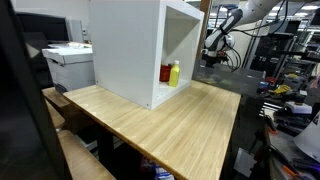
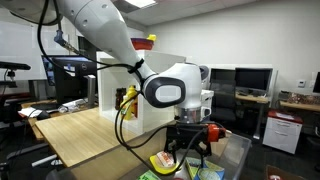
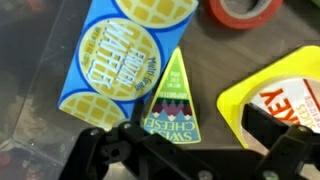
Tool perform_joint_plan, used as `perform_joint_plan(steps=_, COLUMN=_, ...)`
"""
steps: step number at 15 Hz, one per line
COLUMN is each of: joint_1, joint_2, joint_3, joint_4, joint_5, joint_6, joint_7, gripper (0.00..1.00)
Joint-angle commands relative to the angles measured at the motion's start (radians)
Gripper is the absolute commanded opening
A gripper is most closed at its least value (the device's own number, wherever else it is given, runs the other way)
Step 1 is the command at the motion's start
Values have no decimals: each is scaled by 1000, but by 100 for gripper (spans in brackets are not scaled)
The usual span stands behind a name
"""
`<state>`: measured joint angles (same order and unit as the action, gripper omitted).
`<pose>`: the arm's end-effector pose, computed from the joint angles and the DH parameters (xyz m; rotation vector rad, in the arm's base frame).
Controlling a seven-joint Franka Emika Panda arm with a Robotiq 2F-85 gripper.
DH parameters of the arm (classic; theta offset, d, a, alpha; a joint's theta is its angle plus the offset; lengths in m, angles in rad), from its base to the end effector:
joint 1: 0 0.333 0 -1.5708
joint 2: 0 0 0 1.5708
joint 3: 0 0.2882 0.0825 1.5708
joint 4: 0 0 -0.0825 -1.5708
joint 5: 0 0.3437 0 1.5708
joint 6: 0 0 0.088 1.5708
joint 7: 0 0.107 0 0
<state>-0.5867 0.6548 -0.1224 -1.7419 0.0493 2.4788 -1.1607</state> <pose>0.4839 -0.4058 0.2178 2.9723 0.6684 0.0286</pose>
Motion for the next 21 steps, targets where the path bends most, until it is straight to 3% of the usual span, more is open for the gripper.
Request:
perform_joint_plan(steps=1, joint_1=-5, joint_2=-43, joint_3=15, joint_4=-53, joint_5=0, joint_6=11, joint_7=-21, gripper=100)
perform_joint_plan(steps=19, joint_1=-5, joint_2=-33, joint_3=13, joint_4=29, joint_5=47, joint_6=-19, joint_7=28, gripper=100)
perform_joint_plan(steps=20, joint_1=-5, joint_2=-30, joint_3=13, joint_4=30, joint_5=47, joint_6=-18, joint_7=31, gripper=96)
perform_joint_plan(steps=21, joint_1=-5, joint_2=-28, joint_3=14, joint_4=30, joint_5=48, joint_6=-17, joint_7=33, gripper=80)
